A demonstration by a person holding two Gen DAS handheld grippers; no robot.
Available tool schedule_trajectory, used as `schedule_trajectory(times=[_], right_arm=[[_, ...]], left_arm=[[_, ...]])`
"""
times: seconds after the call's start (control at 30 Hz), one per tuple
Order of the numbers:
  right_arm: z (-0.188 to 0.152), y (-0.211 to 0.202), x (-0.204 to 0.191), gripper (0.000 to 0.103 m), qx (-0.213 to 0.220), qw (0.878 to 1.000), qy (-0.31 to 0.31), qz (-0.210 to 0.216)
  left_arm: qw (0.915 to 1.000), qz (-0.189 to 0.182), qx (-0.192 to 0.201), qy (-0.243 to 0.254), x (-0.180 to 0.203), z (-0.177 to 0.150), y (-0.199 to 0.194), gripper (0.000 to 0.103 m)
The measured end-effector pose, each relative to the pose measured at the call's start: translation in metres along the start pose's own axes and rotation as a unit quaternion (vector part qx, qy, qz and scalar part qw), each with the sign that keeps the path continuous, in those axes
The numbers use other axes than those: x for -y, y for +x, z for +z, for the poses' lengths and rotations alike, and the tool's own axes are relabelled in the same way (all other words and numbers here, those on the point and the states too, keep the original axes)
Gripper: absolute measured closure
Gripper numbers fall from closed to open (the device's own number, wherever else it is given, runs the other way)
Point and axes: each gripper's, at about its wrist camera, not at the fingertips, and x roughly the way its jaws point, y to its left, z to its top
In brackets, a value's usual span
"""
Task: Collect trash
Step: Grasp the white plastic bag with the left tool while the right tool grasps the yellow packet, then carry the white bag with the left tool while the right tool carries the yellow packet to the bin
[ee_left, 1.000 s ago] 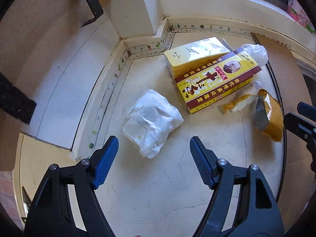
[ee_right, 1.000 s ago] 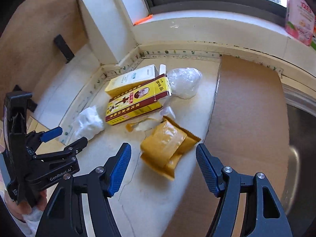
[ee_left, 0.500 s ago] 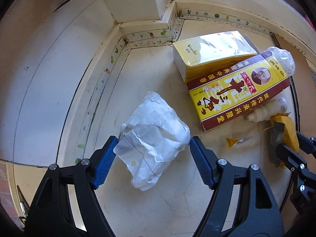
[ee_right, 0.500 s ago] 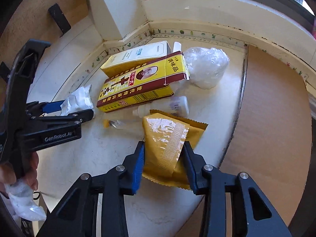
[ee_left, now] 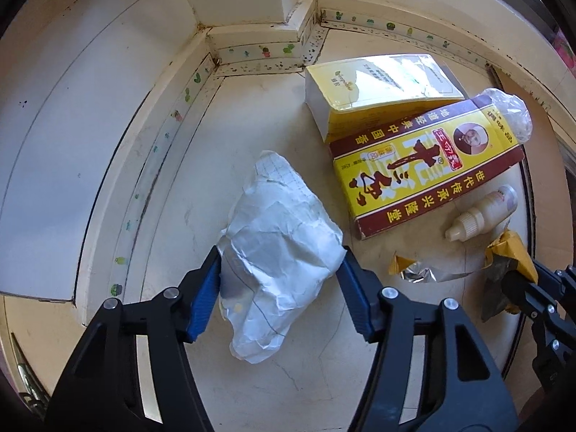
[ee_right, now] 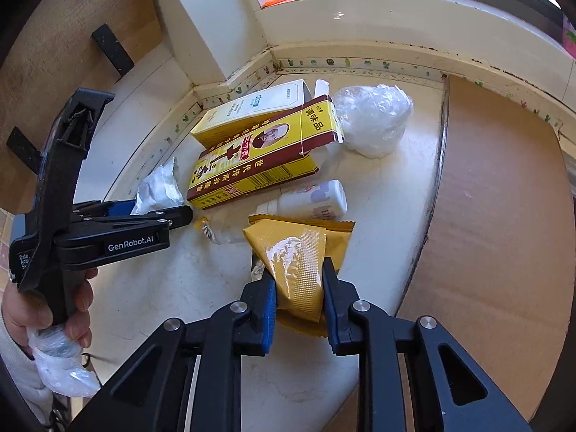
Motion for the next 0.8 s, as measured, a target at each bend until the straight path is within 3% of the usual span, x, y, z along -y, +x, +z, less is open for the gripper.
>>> schedule_trajectory(times=[0.37,0.8], right_arm=[[-0.028,-0.031,-0.017,0.082,0.014,1.0,0.009,0.008],[-0.086,-0.102,-0.071,0.082,0.06,0.998,0.015,-0.004]], left_arm=[[0.9992,-0.036,0.003,-0.02,-0.011,-0.049,-0.031,0.057],[0.9934,-0.101,0.054,-0.004,-0.027,-0.14,-0.126,0.059]])
